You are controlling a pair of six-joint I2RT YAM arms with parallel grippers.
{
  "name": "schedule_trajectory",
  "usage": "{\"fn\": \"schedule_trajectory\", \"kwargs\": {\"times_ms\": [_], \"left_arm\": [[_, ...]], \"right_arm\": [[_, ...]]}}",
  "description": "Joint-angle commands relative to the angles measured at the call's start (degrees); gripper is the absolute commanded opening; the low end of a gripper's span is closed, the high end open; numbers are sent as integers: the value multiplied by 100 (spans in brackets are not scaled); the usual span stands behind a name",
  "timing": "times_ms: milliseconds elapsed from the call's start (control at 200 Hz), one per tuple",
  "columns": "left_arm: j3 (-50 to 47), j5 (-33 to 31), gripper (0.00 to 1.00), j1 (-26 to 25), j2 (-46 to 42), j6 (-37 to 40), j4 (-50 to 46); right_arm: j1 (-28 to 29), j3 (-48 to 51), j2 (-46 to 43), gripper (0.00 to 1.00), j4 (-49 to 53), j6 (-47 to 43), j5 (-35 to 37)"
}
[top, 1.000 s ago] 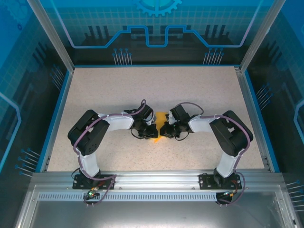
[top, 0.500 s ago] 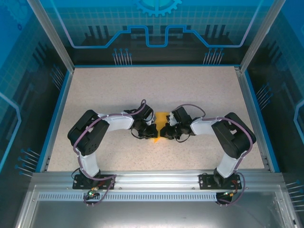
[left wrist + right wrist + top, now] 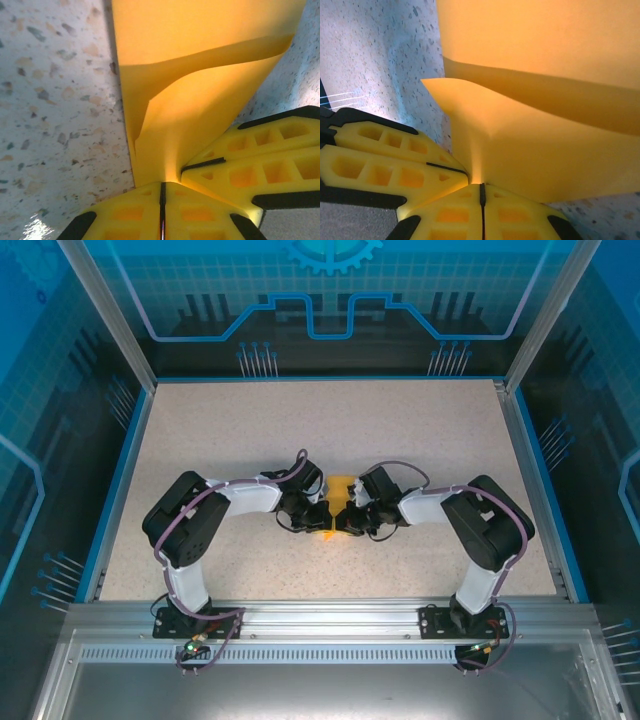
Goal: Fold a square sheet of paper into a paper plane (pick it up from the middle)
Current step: Third fold the triangle at the center of the table.
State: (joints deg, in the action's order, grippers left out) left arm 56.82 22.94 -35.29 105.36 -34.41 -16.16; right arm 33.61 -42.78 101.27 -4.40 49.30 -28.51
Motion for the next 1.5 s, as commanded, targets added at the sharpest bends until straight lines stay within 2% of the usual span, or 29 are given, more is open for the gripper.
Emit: {"fn": "schedule_trajectory", "kwargs": {"times_ms": [0, 155, 275, 520, 790, 995, 1145, 1496], "left_arm": [[-74, -386, 10, 49, 99, 57, -279], [-65, -395, 10, 48, 99, 66, -292], [-57, -378, 10, 47, 130, 60, -290], [-48, -378, 9, 50, 127, 66, -281], [-65, -387, 9, 49, 129, 92, -317], [-39, -378, 9, 43, 142, 101, -341], [-57, -369, 9, 45, 154, 101, -322], [-57, -360, 9, 49, 143, 119, -344]], "right_arm": [[-37, 127, -25, 7, 247, 1, 234], [-273, 28, -324, 9, 45, 12, -52], [-419, -76, -184, 10, 45, -66, -153], [-484, 88, 357, 8, -41, -6, 89], [-668, -78, -211, 10, 102, -74, -57], [-871, -156, 134, 10, 39, -181, -190], [-900, -59, 355, 9, 83, -193, 32], [-1178, -280, -15, 10, 208, -229, -129]]}}
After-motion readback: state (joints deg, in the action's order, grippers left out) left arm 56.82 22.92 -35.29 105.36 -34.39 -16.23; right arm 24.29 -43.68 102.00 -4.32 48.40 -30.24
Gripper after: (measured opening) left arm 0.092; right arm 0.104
